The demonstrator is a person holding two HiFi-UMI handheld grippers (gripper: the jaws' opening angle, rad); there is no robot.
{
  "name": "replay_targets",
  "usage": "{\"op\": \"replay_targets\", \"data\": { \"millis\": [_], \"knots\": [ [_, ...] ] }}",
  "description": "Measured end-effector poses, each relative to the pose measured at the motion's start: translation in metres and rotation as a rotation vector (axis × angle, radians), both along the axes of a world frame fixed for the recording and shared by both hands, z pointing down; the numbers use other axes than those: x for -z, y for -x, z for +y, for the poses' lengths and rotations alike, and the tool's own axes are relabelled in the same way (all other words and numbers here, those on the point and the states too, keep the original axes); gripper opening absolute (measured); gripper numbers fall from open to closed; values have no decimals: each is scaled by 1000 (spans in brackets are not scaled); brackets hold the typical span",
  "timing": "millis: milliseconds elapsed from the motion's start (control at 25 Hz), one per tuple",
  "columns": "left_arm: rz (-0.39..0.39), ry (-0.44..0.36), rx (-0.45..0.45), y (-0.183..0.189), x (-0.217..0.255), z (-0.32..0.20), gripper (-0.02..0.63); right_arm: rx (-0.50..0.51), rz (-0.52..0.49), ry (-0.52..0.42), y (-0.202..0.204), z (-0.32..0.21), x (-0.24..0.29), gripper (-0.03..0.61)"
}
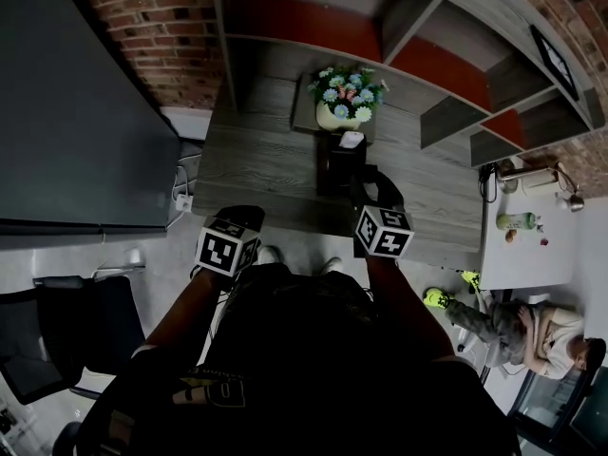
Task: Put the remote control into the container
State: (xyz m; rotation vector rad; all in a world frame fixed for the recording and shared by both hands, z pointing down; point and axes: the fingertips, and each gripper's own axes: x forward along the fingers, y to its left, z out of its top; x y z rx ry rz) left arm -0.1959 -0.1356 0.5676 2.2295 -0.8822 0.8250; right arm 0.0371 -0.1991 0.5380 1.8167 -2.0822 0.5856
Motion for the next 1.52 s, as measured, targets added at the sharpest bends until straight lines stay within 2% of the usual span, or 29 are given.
{"op": "replay_targets", "data": {
  "millis": [480,880,1240,1400,1520],
  "knots": [
    [18,-15,-92,-25,4,8,6,-27,-23,37,-12,27,-9,238],
    [15,-16,-114,-30,5,19,6,-13,-34,113,-19,51,-32,238],
    [18,-37,-110,-35,8,19,6,-1,-45,75,-21,55,-22,238],
    [18,-52,-74,-36,14,23,6,9,-59,37,-25,62,-9,238],
    [43,-93,-35,-41,25,22,6,40,-78,0,-29,68,6,238]
  ]
}}
